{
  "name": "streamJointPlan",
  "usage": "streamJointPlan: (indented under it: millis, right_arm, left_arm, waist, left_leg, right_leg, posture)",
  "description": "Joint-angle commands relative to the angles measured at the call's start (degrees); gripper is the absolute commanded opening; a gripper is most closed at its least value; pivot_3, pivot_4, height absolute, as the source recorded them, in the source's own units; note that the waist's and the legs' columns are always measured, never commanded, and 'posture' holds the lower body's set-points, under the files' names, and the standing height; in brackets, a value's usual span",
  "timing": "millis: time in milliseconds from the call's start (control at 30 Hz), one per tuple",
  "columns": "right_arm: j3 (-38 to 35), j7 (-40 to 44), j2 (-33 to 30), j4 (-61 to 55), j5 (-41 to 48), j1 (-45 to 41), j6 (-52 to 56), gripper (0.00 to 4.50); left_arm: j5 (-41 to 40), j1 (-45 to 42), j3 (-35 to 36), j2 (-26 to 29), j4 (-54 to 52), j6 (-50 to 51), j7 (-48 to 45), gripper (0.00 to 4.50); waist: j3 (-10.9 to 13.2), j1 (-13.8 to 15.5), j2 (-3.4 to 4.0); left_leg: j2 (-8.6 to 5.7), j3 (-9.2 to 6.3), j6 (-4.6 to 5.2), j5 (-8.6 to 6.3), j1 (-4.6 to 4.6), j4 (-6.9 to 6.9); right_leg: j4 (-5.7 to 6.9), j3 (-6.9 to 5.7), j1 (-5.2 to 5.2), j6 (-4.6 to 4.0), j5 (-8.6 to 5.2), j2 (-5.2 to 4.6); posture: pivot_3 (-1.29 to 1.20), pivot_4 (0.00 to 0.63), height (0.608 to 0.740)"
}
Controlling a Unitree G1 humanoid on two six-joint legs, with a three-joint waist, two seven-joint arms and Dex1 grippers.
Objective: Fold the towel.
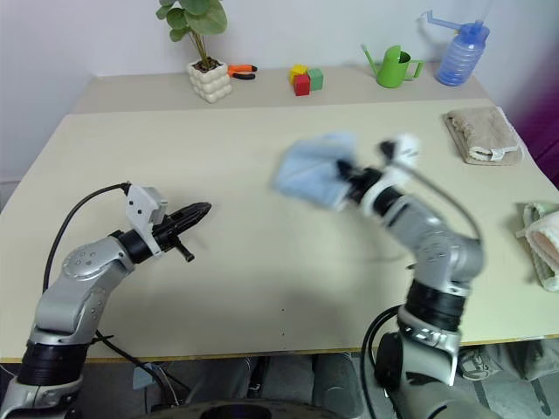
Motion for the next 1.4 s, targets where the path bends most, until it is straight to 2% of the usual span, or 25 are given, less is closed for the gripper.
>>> streamJointPlan:
  millis: [33, 133, 367, 467, 667, 700, 900, 1000, 1167, 1233, 1400]
  right_arm:
    - [-11.4, -9.4, -1.2, -2.0, 3.3, 0.8, -0.1, 0.03]
    - [-18.3, -17.6, -0.8, -3.2, 4.7, 4.4, 4.1, 0.03]
    - [-20.8, -26.4, 2.6, -10.1, 6.2, 12.1, 8.2, 0.03]
    - [-21.0, -26.6, 1.5, -11.9, 7.7, 13.4, 7.9, 1.02]
    - [-18.2, -25.5, -5.6, -12.9, 4.2, 15.3, 4.0, 4.05]
    - [-16.1, -23.6, -8.5, -13.2, 2.3, 16.7, 2.7, 4.47]
    - [-2.3, -9.9, -24.1, -11.5, -10.3, 23.5, -11.4, 4.47]
    - [7.7, 2.0, -29.3, -11.9, -13.6, 23.6, -20.5, 4.47]
    - [16.5, 14.7, -29.7, -7.7, -13.4, 20.6, -28.4, 4.47]
    - [21.9, 20.1, -28.4, -6.1, -12.9, 18.6, -30.1, 4.47]
    - [28.3, 26.9, -27.8, -0.6, -15.3, 15.4, -32.3, 4.47]
  left_arm:
    - [0.9, -3.6, -1.9, -0.8, 2.7, -2.4, -1.9, 0.00]
    - [1.6, -7.2, -4.0, -2.0, 6.1, -3.4, -3.4, 0.00]
    - [2.9, -11.1, -6.7, -4.2, 10.7, -5.4, -5.7, 0.00]
    - [3.1, -11.3, -6.9, -4.7, 11.5, -5.7, -6.0, 0.00]
    - [3.9, -11.5, -6.3, -4.6, 14.0, -7.4, -6.7, 0.00]
    - [4.0, -11.6, -5.8, -4.5, 14.5, -7.8, -6.4, 0.00]
    - [5.4, -12.1, -3.6, -4.0, 17.1, -10.5, -4.1, 0.00]
    - [5.5, -11.2, -1.4, -2.9, 16.5, -10.9, -2.8, 0.00]
    - [5.1, -8.1, 0.9, -1.4, 13.0, -10.3, -1.3, 0.00]
    - [3.8, -3.5, 3.8, 0.3, 8.2, -8.9, -0.9, 0.00]
    - [3.1, 2.0, 6.5, 1.7, 2.8, -6.8, 0.7, 0.00]
  waist:
    - [0.0, -0.2, 0.02]
    - [0.0, 0.0, 0.02]
    - [-0.1, -0.7, 0.24]
    - [-0.1, -0.6, 0.27]
    - [-0.1, -0.1, 0.27]
    - [-0.1, -0.1, 0.27]
    - [-0.1, -0.3, 0.26]
    - [-0.1, -0.9, 0.25]
    - [-0.1, -1.3, 0.17]
    - [0.0, -1.4, 0.10]
    - [0.0, -0.6, 0.02]
  left_leg:
    - [0.02, 0.01, 0.00, 0.00, 0.01, -0.05]
    - [0.03, 0.02, 0.00, 0.01, -0.01, -0.05]
    - [0.04, 0.23, 0.04, -0.01, 0.04, -0.03]
    - [0.04, 0.28, 0.07, -0.02, 0.06, -0.02]
    - [0.02, 0.32, 0.13, -0.05, 0.05, 0.03]
    - [0.02, 0.32, 0.13, -0.05, 0.05, 0.03]
    - [0.03, 0.37, 0.15, -0.06, 0.06, 0.05]
    - [0.07, 0.41, 0.15, -0.06, 0.09, 0.04]
    - [0.07, 0.36, 0.15, -0.06, 0.09, 0.04]
    - [0.06, 0.38, 0.15, -0.07, 0.07, 0.05]
    - [0.06, 0.35, 0.17, -0.09, 0.06, 0.06]
  right_leg:
    - [-0.01, 0.00, -0.02, 0.00, 0.00, 0.01]
    - [0.01, 0.01, -0.04, -0.01, 0.00, 0.00]
    - [0.09, 0.23, -0.07, 0.00, 0.01, 0.01]
    - [0.09, 0.28, -0.07, 0.01, 0.01, 0.02]
    - [0.05, 0.28, -0.04, 0.05, 0.02, 0.02]
    - [0.05, 0.28, -0.04, 0.05, 0.02, 0.02]
    - [0.02, 0.28, -0.01, 0.07, 0.01, 0.03]
    - [0.02, 0.30, 0.00, 0.08, 0.01, 0.07]
    - [-0.04, 0.28, 0.04, 0.09, 0.01, 0.06]
    - [-0.14, 0.30, 0.06, 0.15, 0.04, 0.04]
    - [-0.15, 0.31, 0.05, 0.14, 0.05, 0.03]
  posture:
    - [0.00, 0.150, 0.733]
    - [0.00, 0.150, 0.733]
    - [0.00, 0.150, 0.733]
    - [0.00, 0.150, 0.733]
    - [0.00, 0.150, 0.733]
    - [0.00, 0.150, 0.733]
    - [0.00, 0.150, 0.733]
    - [0.00, 0.150, 0.733]
    - [0.00, 0.150, 0.733]
    - [0.00, 0.150, 0.733]
    - [0.00, 0.150, 0.733]
